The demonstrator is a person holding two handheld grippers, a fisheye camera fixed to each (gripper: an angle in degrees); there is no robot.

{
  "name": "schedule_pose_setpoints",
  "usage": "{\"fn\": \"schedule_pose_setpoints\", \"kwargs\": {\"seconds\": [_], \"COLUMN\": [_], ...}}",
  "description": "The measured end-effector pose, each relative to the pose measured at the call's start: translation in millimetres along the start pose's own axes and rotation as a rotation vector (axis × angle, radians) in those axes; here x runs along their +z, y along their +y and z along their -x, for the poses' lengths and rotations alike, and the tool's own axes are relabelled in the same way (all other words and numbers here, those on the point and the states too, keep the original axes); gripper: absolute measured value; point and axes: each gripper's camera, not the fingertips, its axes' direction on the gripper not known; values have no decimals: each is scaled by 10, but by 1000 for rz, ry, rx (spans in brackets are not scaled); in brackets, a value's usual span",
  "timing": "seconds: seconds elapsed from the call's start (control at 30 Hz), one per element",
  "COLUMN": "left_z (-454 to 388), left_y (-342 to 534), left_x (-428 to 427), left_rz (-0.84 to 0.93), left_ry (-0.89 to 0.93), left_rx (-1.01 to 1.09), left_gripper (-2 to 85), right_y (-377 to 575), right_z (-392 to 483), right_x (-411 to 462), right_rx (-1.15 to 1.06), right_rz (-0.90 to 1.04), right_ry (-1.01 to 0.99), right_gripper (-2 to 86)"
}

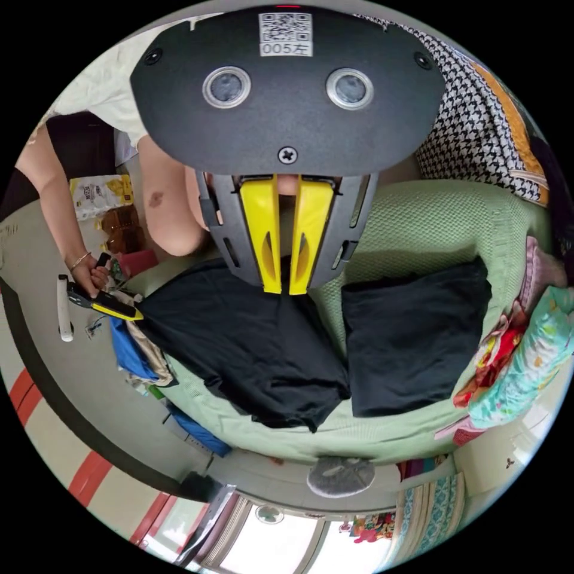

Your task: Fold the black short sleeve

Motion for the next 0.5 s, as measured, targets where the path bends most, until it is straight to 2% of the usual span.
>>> {"fn": "schedule_pose_setpoints", "kwargs": {"seconds": [0.17,0.33,0.5], "left_z": [-52,31,294], "left_y": [328,910,1186], "left_x": [-518,-421,-281], "left_rz": [-33,69,94], "left_ry": [107,183,75], "left_rx": [28,-7,-146], "left_gripper": [38,49,63], "right_y": [439,1040,1257], "right_z": [-169,-373,-575], "right_x": [-524,-495,-336], "right_rx": [16,59,98], "right_rz": [-16,81,102], "right_ry": [-103,-227,-202], "right_gripper": [-3,5,70]}}
